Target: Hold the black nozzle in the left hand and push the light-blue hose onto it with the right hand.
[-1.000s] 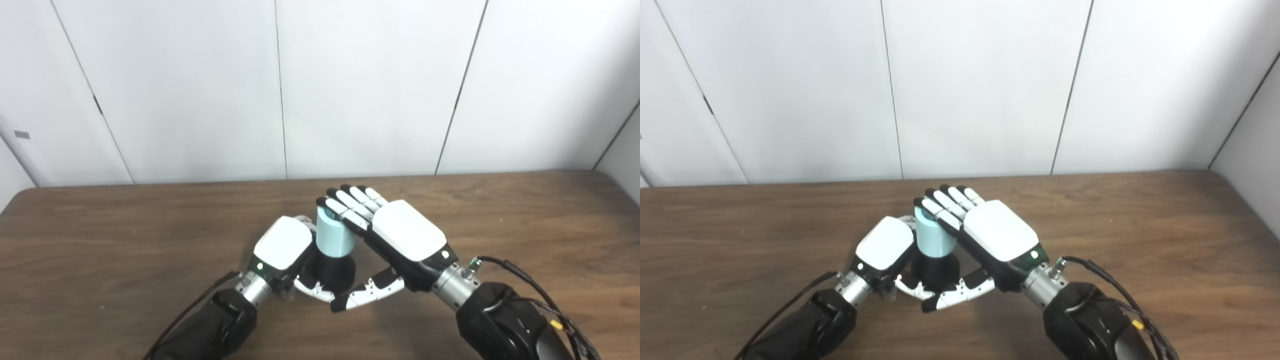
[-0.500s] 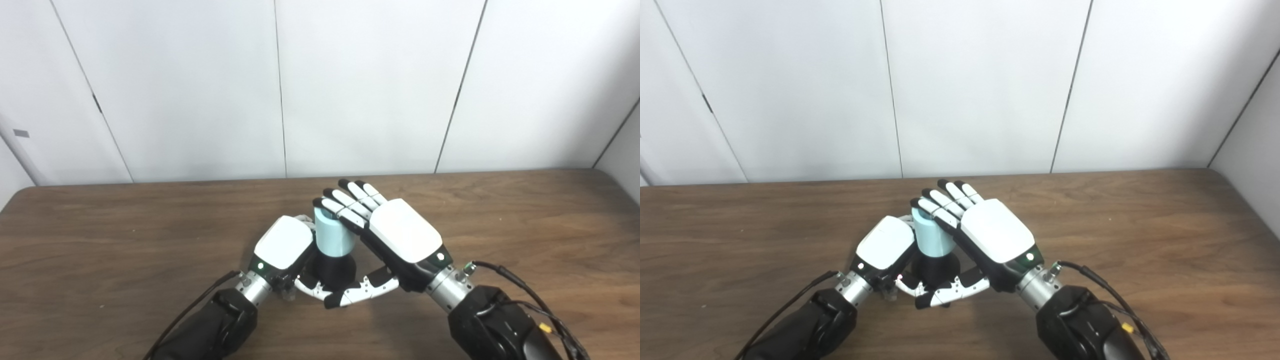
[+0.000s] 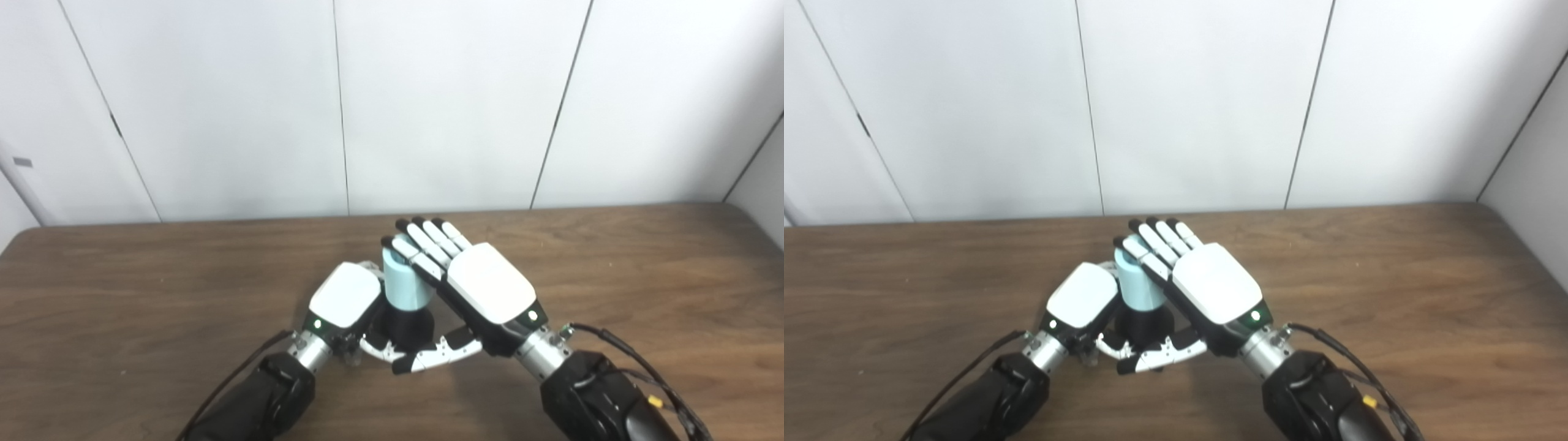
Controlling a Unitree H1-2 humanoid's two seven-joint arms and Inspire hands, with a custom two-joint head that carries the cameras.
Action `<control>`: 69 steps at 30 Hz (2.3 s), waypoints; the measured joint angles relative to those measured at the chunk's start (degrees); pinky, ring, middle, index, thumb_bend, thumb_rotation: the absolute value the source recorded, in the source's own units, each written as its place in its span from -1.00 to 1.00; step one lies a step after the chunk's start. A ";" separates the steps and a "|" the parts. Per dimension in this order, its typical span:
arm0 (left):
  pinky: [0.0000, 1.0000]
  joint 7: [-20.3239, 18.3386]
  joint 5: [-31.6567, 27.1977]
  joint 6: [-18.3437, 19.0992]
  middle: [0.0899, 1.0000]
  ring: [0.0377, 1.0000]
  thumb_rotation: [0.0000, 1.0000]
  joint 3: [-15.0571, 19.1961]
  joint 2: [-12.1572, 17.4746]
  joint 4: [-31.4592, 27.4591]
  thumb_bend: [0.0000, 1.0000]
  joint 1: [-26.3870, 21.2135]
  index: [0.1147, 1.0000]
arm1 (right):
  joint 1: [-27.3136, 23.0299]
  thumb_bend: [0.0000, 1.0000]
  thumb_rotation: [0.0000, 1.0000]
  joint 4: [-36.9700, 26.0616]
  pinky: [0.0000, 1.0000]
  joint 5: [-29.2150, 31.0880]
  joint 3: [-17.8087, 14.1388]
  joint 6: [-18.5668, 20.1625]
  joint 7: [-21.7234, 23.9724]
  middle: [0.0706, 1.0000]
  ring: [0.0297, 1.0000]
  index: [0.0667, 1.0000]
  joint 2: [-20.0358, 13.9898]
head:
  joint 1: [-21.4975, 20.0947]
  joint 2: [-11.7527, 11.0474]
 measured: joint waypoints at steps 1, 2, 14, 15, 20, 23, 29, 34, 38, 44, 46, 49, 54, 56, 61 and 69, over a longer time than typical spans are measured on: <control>0.37 -0.05 -0.02 0.09 -0.23 -0.06 -1.00 0.00 0.00 -0.07 0.00 0.03 -0.12 | 0.01 0.77 0.74 -0.11 1.00 -0.25 0.11 0.23 0.05 0.99 1.00 0.89 0.00 | -0.09 0.09; 0.37 -0.14 -0.02 0.17 -0.23 -0.06 -1.00 0.00 0.00 -0.17 0.01 0.08 -0.13 | 0.05 0.77 0.73 -0.37 1.00 -0.40 0.22 0.58 0.23 1.00 1.00 0.89 0.00 | -0.09 0.09; 0.39 -0.44 -0.10 0.29 -0.20 -0.07 -1.00 -0.03 -0.04 -0.45 0.01 0.17 -0.11 | 2.43 0.76 0.69 -5.59 1.00 -3.17 1.36 4.48 5.32 1.00 1.00 0.92 -0.21 | -0.35 0.26; 0.40 -0.53 -0.10 0.30 -0.20 -0.07 -1.00 -0.05 -0.04 -0.52 0.01 0.19 -0.11 | 2.54 0.76 0.70 -5.99 1.00 -3.46 1.37 4.72 5.91 1.00 1.00 0.92 -0.21 | -0.35 0.26; 0.43 -1.10 -0.11 0.32 -0.22 -0.06 -1.00 -0.05 -0.03 -1.20 0.00 0.47 -0.10 | 3.04 0.77 0.69 -7.49 1.00 -3.63 1.47 5.75 7.39 0.98 1.00 0.87 -0.22 | -0.44 0.18; 0.40 -1.29 -0.11 0.24 -0.25 -0.06 -1.00 -0.06 -0.04 -1.31 0.00 0.56 -0.12 | 3.63 0.78 0.65 -8.31 1.00 -3.30 1.42 6.02 7.76 0.95 1.00 0.83 -0.23 | -0.53 0.09; 0.38 -1.30 -0.10 -0.18 -0.26 -0.08 -1.00 -0.12 -0.09 -1.29 0.00 0.59 -0.12 | 4.00 0.79 0.64 -9.27 1.00 -2.69 1.36 6.80 8.47 0.91 1.00 0.81 -0.23 | -0.27 -0.09; 0.36 -1.30 -0.09 -0.25 -0.25 -0.07 -1.00 -0.13 -0.12 -1.28 0.00 0.58 -0.12 | 3.92 0.78 0.61 -9.35 1.00 -1.79 1.34 7.18 8.54 0.90 1.00 0.79 -0.24 | 0.00 -0.17; 0.38 -1.31 -0.08 -0.25 -0.24 -0.08 -1.00 -0.15 -0.13 -1.27 0.00 0.58 -0.11 | 3.83 0.79 0.63 -9.35 1.00 -0.89 1.38 7.76 8.55 0.87 0.98 0.77 -0.31 | 0.09 -0.26; 0.38 -1.30 -0.08 -0.27 -0.23 -0.07 -1.00 -0.15 -0.18 -1.20 0.00 0.56 -0.13 | 3.31 0.80 0.67 -9.32 1.00 -0.60 1.88 7.84 8.59 0.86 0.98 0.76 -1.32 | 0.26 -0.26; 0.38 -1.30 -0.07 -0.26 -0.23 -0.07 -1.00 -0.15 -0.17 -1.22 0.00 0.56 -0.11 | 3.16 0.79 0.65 -9.30 1.00 -0.59 2.07 7.92 8.59 0.86 0.98 0.76 -1.48 | 0.35 -0.17; 0.35 -1.30 -0.03 -0.21 -0.27 -0.07 -1.00 -0.15 -0.15 -1.27 0.00 0.56 -0.10 | 2.83 0.79 0.66 -9.09 1.00 -0.58 2.33 8.05 8.60 0.88 0.99 0.77 -1.60 | 0.35 -0.17; 0.35 -1.30 -0.03 -0.15 -0.28 -0.07 -1.00 -0.07 -0.01 -1.61 0.00 0.54 -0.10 | 2.46 0.75 0.89 -9.03 1.00 -0.59 2.96 8.93 8.70 1.00 1.00 0.91 -1.76 | 0.09 0.00; 0.33 -1.28 -0.03 -0.16 -0.28 -0.07 -1.00 -0.03 0.00 -1.62 0.00 0.55 -0.10 | 2.43 0.75 0.94 -9.02 0.99 -0.59 3.32 9.41 8.72 1.00 1.00 0.92 -1.81 | 0.00 -0.09; 0.35 -1.27 -0.03 -0.16 -0.29 -0.08 -1.00 0.06 0.02 -1.61 0.00 0.58 -0.11 | 2.22 0.75 1.00 -9.02 0.99 -0.68 4.04 10.43 8.72 1.00 1.00 0.96 -1.88 | 0.09 -0.26; 0.35 -1.24 -0.03 -0.15 -0.32 -0.10 -1.00 0.16 0.08 -1.61 0.00 0.63 -0.11 | 1.74 0.74 1.00 -8.76 1.00 -0.70 4.61 10.98 8.72 1.00 1.00 1.00 -2.07 | 0.00 -0.44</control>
